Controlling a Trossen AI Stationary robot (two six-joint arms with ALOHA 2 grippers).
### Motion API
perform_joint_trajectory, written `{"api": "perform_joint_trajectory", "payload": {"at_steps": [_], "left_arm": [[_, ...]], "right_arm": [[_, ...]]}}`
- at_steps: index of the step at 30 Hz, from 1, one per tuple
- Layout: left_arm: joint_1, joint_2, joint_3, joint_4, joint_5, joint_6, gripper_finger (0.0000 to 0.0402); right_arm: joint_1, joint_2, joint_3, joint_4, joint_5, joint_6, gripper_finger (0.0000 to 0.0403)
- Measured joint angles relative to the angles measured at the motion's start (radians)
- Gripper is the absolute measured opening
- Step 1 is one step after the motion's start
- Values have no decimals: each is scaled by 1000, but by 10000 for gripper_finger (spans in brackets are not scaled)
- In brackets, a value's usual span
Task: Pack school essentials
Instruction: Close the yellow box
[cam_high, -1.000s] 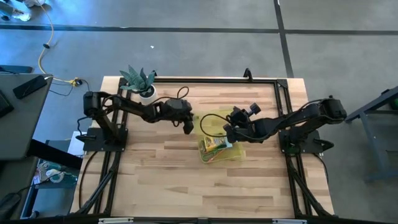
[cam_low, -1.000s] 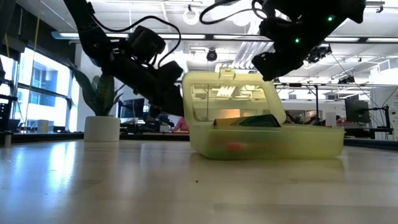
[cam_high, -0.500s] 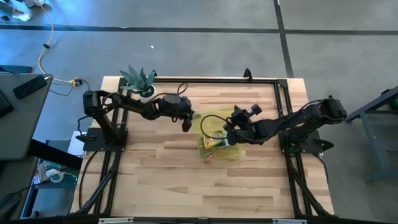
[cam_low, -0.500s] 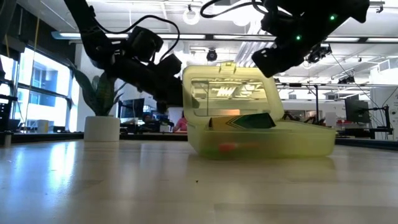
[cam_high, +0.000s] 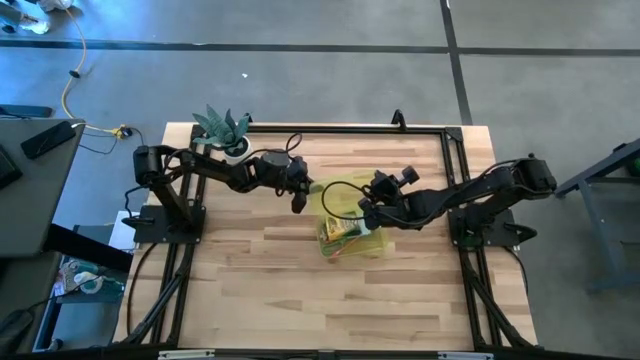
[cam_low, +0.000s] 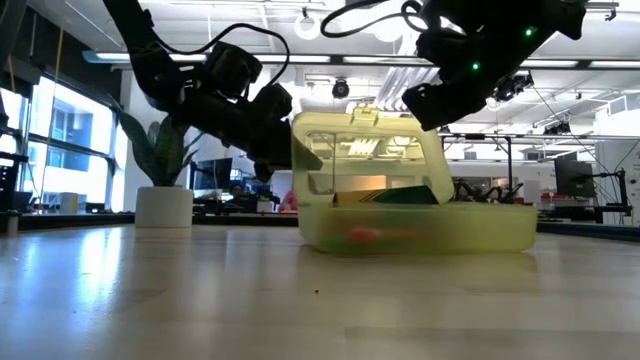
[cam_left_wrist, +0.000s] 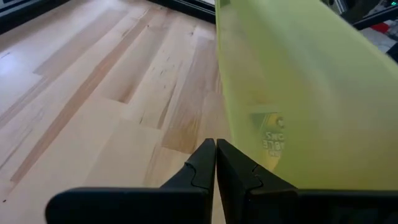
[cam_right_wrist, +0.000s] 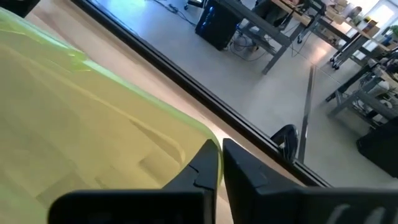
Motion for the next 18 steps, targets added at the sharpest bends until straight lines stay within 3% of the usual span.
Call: {"api": "perform_joint_trajectory", "payload": {"at_steps": [14,18], "left_arm": [[0,0,0,-1,1,18,5],[0,0,0,-1,0,18,5]], "right_arm": [[2,-30,1,-8,-33,14,128],[17,-93,22,-20,-108,-6,145]]}}
